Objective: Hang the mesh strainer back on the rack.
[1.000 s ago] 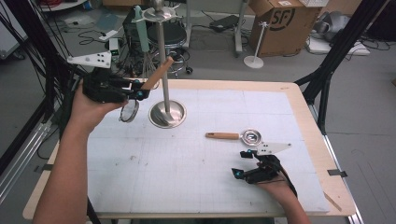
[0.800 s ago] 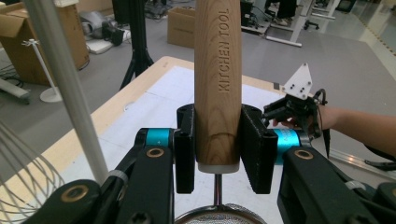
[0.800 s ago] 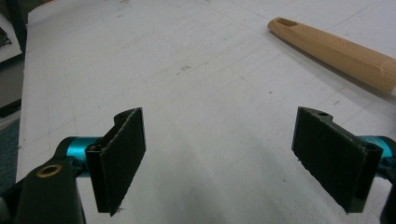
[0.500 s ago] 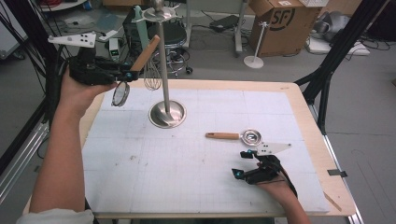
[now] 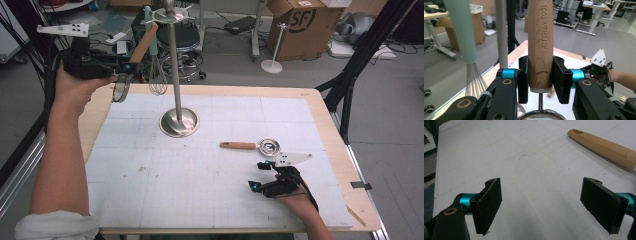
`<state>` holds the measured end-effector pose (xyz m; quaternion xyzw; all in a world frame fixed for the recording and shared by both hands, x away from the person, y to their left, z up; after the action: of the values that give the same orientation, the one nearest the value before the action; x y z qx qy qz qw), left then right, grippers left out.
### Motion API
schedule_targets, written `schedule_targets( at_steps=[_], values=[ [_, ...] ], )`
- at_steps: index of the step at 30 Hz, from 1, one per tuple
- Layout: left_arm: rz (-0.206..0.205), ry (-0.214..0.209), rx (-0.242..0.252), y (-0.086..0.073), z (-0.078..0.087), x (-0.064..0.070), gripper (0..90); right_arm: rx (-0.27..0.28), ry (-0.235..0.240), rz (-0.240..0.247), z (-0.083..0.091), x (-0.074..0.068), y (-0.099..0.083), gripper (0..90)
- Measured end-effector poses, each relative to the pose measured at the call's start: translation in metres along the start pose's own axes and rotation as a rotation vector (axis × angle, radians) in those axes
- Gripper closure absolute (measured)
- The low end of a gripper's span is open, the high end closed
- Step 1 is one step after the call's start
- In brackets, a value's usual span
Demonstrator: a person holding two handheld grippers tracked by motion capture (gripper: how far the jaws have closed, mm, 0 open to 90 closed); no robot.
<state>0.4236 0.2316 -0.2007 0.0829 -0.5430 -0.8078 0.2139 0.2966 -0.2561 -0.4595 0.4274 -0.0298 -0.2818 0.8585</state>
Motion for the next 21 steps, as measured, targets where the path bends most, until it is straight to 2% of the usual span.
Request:
schedule_targets(
  at_steps=[7,15,21],
  values=[
    [0.011,0.019,0.035,0.004,0.011,-0.007,68.9,0.003,-0.003,0.000,0.001,0.000,0.000,16.8],
    [0.036,0.045,0.033,0.004,0.016,-0.016,68.9,0.002,-0.004,0.000,0.001,0.001,0.000,16.8],
    [0.044,0.044,0.028,0.002,0.014,-0.019,68.9,0.005,-0.005,-0.002,0.002,0.001,0.000,16.8]
  ],
)
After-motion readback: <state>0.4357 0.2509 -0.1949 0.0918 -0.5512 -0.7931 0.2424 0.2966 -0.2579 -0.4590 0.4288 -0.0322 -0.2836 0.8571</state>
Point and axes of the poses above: each handheld gripper's, and its own axes: z roughly backward along the jaws, y roughly out of its top, x roughly to its right, the point moved 3 cm from there along -z, roughly forward along the jaws, and after that the axes turned 8 degrees about -x, right-handed, at the moved point
